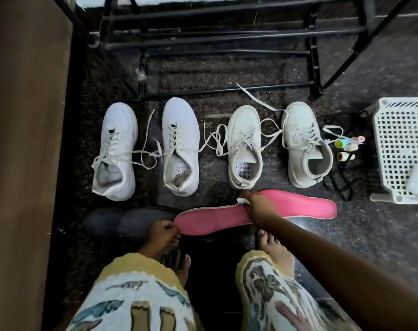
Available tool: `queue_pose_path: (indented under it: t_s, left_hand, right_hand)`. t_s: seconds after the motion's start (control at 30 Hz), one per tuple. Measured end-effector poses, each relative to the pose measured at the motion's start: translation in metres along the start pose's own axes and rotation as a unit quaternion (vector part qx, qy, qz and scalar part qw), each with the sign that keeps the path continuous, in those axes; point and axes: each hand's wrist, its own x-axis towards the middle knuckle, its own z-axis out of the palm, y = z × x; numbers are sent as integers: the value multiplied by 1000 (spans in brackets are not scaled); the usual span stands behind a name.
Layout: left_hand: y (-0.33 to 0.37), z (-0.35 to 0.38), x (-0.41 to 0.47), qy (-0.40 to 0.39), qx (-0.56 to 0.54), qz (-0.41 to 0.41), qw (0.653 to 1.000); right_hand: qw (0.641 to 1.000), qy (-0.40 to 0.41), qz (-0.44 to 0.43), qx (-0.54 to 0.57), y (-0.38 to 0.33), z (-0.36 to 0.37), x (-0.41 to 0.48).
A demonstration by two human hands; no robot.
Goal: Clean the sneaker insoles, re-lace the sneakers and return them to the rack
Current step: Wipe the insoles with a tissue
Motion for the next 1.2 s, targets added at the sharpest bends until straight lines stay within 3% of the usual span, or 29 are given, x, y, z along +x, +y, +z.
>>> queue_pose_path:
  t_s: [0.07, 0.17, 0.3, 0.47, 0.67, 0.83, 0.97, 1.07, 1.2]
  left_hand:
    - [-2, 3, 3, -1, -7, -5, 1000]
    - [-3, 5, 4, -2, -20, -5, 1000]
    - [-1, 4, 1, 0, -40, 0, 999]
    - [2, -1, -5, 14, -59, 17, 998]
    - [10, -12, -21, 23, -97, 42, 994]
    - [26, -28, -45, 37, -105, 43, 993]
    - [60, -55, -72, -20, -221, 21, 975]
    - [100, -77, -121, -54, -288, 95, 951]
    - [161, -96, -230, -134, -290, 210, 924]
  right_hand:
    - [999, 24, -21, 8, 4, 0, -2]
    - [992, 123, -33, 10, 13, -2, -13]
    - [974, 225, 14, 22, 43, -7, -25]
    - [971, 80, 95, -205, 89, -5, -40]
    - [941, 98, -14, -325, 88, -7, -33]
    - [948, 117, -14, -296, 79, -21, -51]
    - [948, 186, -52, -254, 50, -51, -85]
    - [918, 308, -135, -210, 12, -82, -113]
    - [877, 426, -199, -102, -55, -133, -170]
